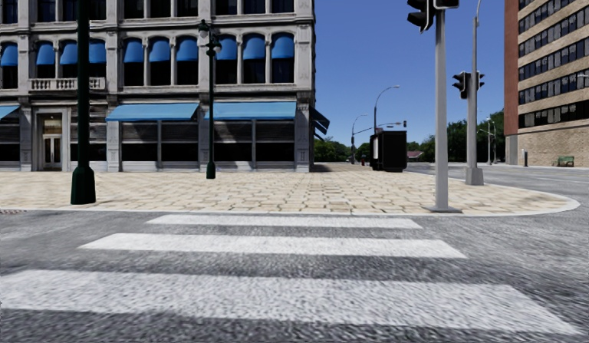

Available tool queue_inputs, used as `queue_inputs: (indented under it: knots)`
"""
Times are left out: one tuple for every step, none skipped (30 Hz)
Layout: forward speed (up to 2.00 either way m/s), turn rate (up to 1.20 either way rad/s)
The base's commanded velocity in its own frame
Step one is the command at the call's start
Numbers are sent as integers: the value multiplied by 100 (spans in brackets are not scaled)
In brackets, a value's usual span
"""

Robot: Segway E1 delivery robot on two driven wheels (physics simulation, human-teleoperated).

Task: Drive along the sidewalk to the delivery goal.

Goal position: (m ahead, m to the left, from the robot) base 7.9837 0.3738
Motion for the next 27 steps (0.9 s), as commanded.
queue_inputs:
  knots:
    - [200,0]
    - [200,0]
    - [200,0]
    - [200,0]
    - [200,0]
    - [200,0]
    - [200,0]
    - [200,0]
    - [200,0]
    - [200,0]
    - [200,0]
    - [200,0]
    - [200,43]
    - [200,45]
    - [200,3]
    - [200,3]
    - [200,0]
    - [200,0]
    - [200,0]
    - [200,0]
    - [200,0]
    - [200,0]
    - [200,0]
    - [200,0]
    - [200,0]
    - [200,0]
    - [200,0]
